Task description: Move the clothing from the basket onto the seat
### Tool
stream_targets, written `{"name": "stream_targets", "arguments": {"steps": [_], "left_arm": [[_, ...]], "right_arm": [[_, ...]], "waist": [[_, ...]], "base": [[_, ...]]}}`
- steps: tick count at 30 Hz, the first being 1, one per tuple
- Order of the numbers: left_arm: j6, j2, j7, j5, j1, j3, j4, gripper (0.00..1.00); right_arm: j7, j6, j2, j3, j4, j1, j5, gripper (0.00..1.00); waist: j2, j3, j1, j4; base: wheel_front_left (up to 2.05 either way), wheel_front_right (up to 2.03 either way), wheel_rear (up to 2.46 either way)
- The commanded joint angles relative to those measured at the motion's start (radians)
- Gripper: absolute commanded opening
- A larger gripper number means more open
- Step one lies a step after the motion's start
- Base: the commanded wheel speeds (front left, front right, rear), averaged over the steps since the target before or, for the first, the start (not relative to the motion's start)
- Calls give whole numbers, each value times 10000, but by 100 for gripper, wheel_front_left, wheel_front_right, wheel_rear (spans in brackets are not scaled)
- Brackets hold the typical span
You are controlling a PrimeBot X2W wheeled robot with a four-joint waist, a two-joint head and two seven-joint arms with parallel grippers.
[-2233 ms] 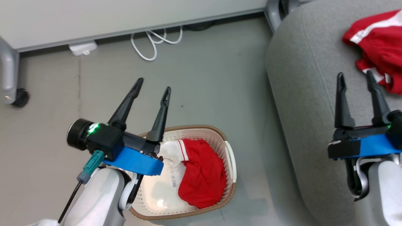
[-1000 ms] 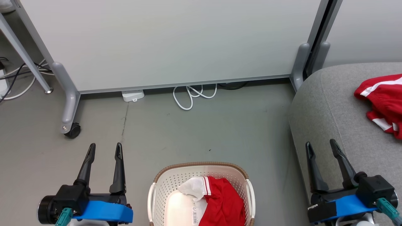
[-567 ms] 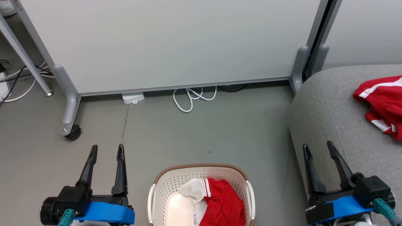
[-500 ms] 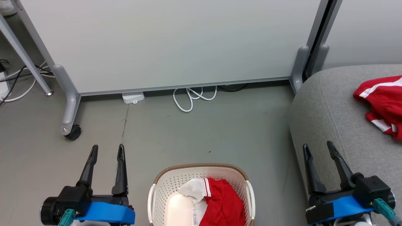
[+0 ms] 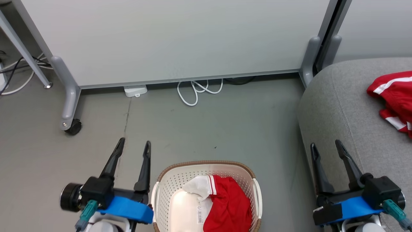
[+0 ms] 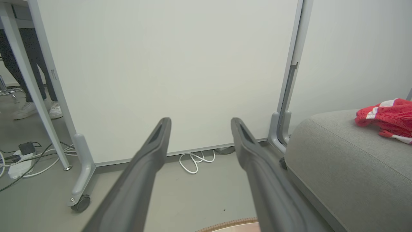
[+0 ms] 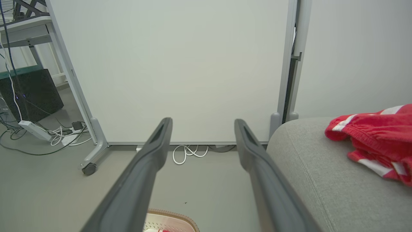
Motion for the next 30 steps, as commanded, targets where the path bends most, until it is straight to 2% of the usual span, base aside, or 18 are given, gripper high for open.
{"name": "stream_targets", "arguments": {"steps": [1,9,20,30], "left_arm": [[-21,166,-26,-73,-402,-290,132,100],[-20,676,-28,-406,-1713,-1537,991,100],[-16,1282,-28,-901,-3506,-3456,2392,100],[-16,1460,-28,-1794,-4773,-5102,3762,100]], "right_arm": [[-6,5,11,-3,-55,-260,42,100],[-6,5,8,-116,-269,-826,-85,100],[-6,5,8,-196,-713,-1898,-237,100],[-5,5,8,-173,-1047,-2640,-341,100]], "waist": [[-1,195,0,-46],[-1,1105,0,-455],[-1,2989,0,-1184],[-1,4475,0,-1566]], "base": [[0,0,0],[0,0,0],[0,0,0],[0,0,0]]}}
